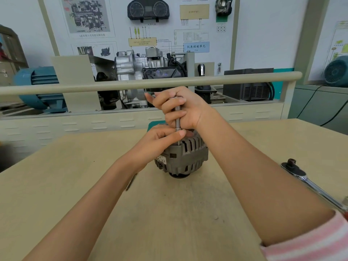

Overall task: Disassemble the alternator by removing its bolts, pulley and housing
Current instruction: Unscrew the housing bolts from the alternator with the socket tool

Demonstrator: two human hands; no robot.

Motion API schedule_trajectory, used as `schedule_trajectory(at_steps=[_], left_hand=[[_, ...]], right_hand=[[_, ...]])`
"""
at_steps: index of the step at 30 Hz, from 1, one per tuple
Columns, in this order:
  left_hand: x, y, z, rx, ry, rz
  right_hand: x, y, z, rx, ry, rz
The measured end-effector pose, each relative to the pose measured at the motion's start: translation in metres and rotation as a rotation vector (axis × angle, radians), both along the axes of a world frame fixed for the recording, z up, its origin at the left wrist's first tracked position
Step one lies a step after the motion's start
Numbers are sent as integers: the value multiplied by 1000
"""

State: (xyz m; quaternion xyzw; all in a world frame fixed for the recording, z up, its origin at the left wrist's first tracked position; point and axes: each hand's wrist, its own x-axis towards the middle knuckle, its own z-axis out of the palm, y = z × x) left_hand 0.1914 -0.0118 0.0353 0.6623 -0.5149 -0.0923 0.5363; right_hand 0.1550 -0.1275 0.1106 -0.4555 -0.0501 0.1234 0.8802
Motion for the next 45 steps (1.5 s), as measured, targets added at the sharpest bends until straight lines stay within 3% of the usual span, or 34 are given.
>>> schedule_trajectory(at_steps=[3,5,7,11,14,17,22,26,29,34,37,40,45], left_hand=[[0,0,-2,-26,-31,19],[1,-2,-3,-34,-32,40],[1,-2,-4,-35,-25,48],[3,-2,-5,-46,-34,70],[3,-2,-6,-63,-13,92],[2,-2,-6,-56,-29,71],[-1,-2,-3,-47,-8,34],[-1,-1,-2,-39,-3,48],[0,-2,-4,-50,4,63],[2,-2,-5,-42,7,98],[0,-1,-6,-34,36,104],[1,-2,-5,-22,45,93],[-1,0,-2,-5,46,23]], right_hand=[[-1,1,-2,78,-13,54],[-4,2,-3,116,-31,-33],[-6,7,-3,122,-49,-256],[-3,27,-8,37,-150,-913],[-1,37,-10,26,-208,-1089],[-6,30,-5,-20,-109,-919],[-8,7,-2,13,-57,-211],[-8,7,-1,57,-42,-63],[-10,13,-2,80,-63,-279],[-3,36,-10,-1,-216,-1033],[1,43,-12,15,-270,-1171],[-3,31,-7,-37,-145,-958],[-5,4,-2,56,-49,-172]])
